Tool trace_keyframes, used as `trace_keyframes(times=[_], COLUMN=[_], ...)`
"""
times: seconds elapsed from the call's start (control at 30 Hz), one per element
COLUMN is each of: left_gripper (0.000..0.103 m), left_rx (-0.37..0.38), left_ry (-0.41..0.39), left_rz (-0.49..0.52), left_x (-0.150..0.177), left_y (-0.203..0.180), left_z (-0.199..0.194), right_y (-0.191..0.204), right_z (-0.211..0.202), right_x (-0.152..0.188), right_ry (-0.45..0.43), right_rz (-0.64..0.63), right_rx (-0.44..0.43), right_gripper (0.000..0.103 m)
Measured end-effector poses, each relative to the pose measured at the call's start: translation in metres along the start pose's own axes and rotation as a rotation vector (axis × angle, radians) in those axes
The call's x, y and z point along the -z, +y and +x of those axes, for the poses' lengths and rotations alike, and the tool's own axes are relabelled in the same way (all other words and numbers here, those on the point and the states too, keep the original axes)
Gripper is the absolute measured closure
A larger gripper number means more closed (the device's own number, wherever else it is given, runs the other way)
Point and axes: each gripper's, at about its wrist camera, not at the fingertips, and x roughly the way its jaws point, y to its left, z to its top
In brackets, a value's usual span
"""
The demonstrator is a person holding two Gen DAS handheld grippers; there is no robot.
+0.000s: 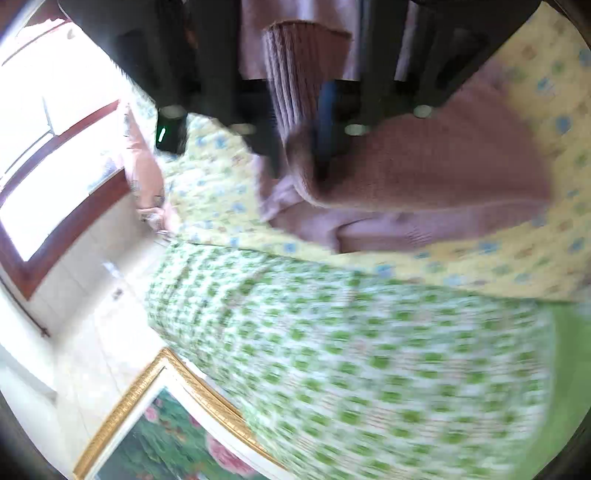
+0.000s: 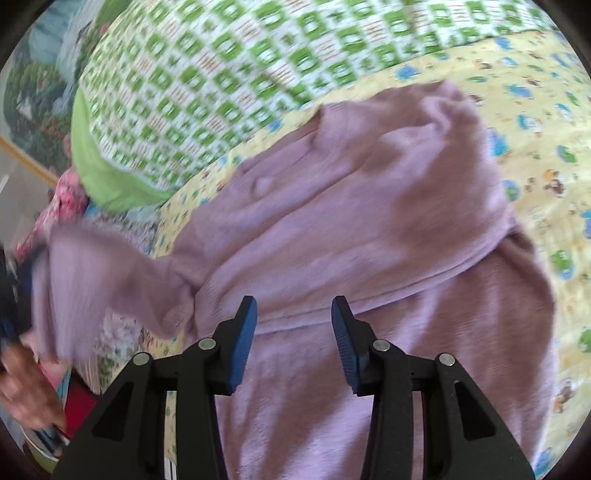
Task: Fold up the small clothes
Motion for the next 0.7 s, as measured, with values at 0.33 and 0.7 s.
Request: trace_keyframes(times=[0.33, 0.7], left_gripper=[0.044, 0.044], left_rx=[-0.239, -0.646], left_ry=[0.212, 0.305], left_rz=[-0.027, 0.011], left_x=[0.083, 0.127], left_y=[0.077, 0.200], left_z=[0.058, 0.061], right_y=[-0.047, -0.056], right_z=[-0.005, 0.039], right_x=[0.000, -0.053], right_ry=[0.015, -0.003], right_rz=[0.061, 0.010], right_rx=[0.057, 0.172], right_gripper=[0.060, 0.059])
